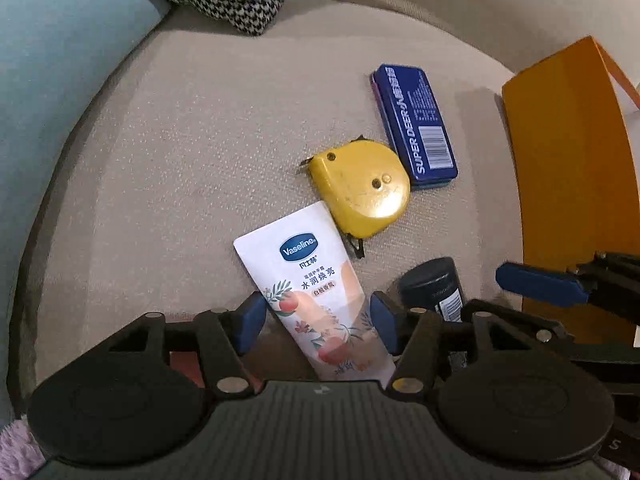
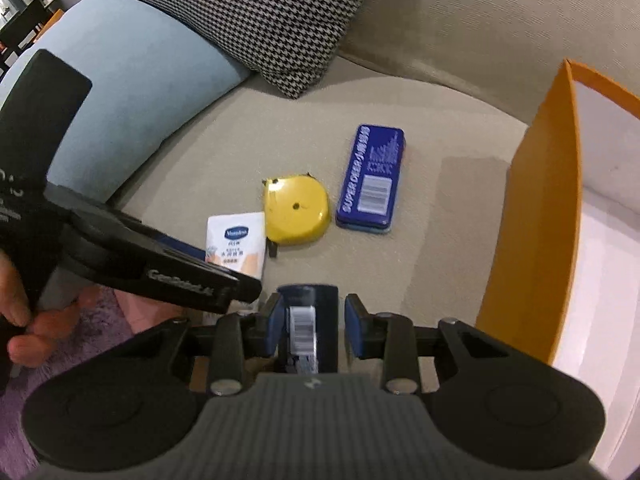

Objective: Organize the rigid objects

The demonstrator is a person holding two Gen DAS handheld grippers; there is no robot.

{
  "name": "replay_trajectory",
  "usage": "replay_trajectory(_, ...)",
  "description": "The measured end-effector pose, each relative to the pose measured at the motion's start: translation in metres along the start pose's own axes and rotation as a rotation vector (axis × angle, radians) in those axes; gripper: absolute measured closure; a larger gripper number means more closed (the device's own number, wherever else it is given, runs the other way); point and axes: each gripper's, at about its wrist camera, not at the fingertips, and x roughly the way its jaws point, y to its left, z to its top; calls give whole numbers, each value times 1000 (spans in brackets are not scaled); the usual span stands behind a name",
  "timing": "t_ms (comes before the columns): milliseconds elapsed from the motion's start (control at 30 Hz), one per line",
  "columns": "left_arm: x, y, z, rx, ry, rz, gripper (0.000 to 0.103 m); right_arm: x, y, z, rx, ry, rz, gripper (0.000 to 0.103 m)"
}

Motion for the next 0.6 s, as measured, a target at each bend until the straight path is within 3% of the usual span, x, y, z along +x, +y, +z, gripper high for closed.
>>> replay_trajectory(67, -4, 0, -6, -7, -49, 0, 51, -2, -1, -3, 4, 3, -5, 68)
replay_trajectory(133, -13, 2, -11, -17, -97, -13, 74, -1, -1, -6, 2, 9, 5, 68)
replay_trajectory(200, -23, 5, -15, -32, -128, -38, 80, 2, 2, -8, -5, 29, 25, 68)
replay_trajectory(600, -18, 14, -21, -115, -110, -113, 75, 38, 5, -16, 45, 127, 28, 62)
